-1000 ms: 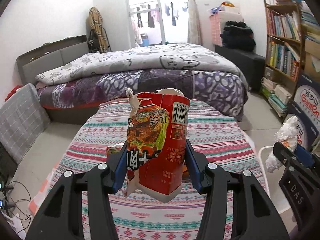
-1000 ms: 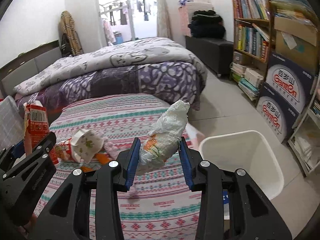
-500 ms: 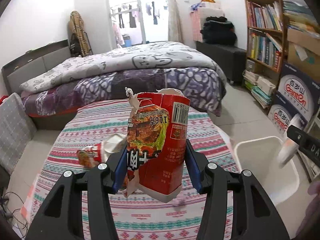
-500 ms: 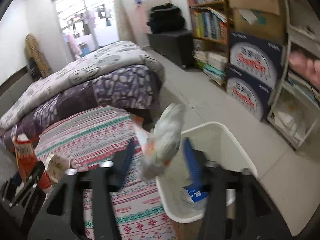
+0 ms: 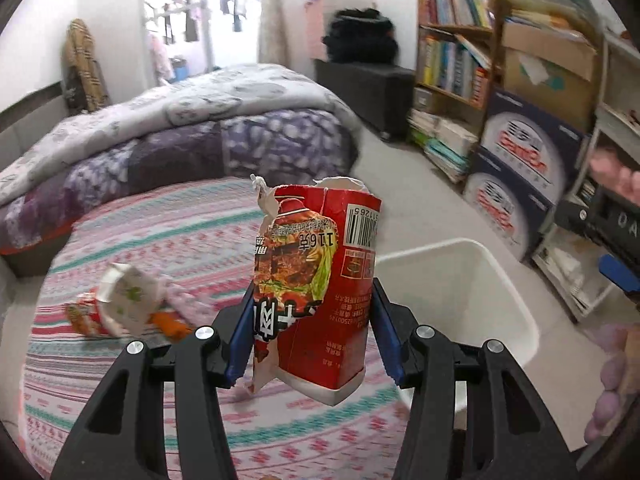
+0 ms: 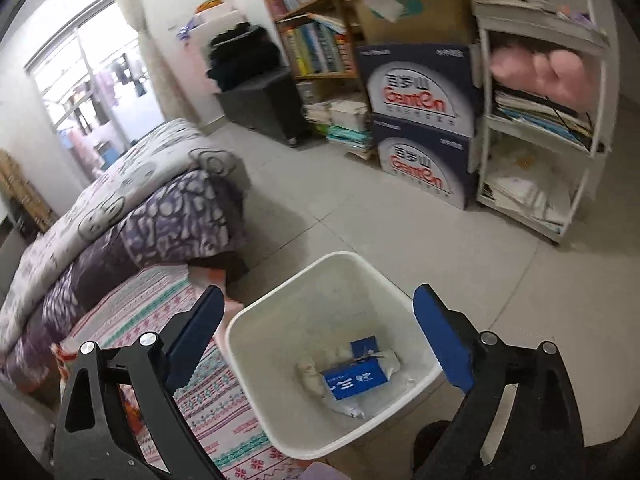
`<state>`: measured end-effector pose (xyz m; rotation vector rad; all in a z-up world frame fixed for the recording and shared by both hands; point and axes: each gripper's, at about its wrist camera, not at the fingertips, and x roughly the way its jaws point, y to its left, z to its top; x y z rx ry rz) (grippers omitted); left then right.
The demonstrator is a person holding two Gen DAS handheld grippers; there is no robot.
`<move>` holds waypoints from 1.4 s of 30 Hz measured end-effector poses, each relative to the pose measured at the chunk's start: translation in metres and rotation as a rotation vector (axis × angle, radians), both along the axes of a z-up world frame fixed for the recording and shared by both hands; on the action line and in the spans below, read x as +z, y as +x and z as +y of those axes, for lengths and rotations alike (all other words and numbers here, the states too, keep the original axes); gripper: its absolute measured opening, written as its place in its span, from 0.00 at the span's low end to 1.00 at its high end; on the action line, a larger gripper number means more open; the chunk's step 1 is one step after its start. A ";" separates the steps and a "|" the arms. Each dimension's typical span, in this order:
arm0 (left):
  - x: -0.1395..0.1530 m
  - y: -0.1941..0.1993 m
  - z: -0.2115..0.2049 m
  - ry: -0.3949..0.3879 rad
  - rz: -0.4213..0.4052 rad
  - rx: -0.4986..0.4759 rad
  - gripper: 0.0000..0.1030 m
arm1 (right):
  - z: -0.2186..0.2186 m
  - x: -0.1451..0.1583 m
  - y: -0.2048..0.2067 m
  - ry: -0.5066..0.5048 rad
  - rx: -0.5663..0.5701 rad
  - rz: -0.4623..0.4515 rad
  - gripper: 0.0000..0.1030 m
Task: Collect trash
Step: 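Move the left tool over the white bin and release the red snack packet, then grasp the orange cloth with the left tool while the right tool grasps the pink fuzzy strip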
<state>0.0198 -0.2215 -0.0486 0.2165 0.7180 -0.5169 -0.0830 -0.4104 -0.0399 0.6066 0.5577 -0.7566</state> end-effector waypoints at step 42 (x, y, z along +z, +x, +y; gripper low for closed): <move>-0.084 0.084 0.117 0.248 0.214 0.367 0.75 | 0.106 -0.035 0.091 0.000 0.323 0.187 0.93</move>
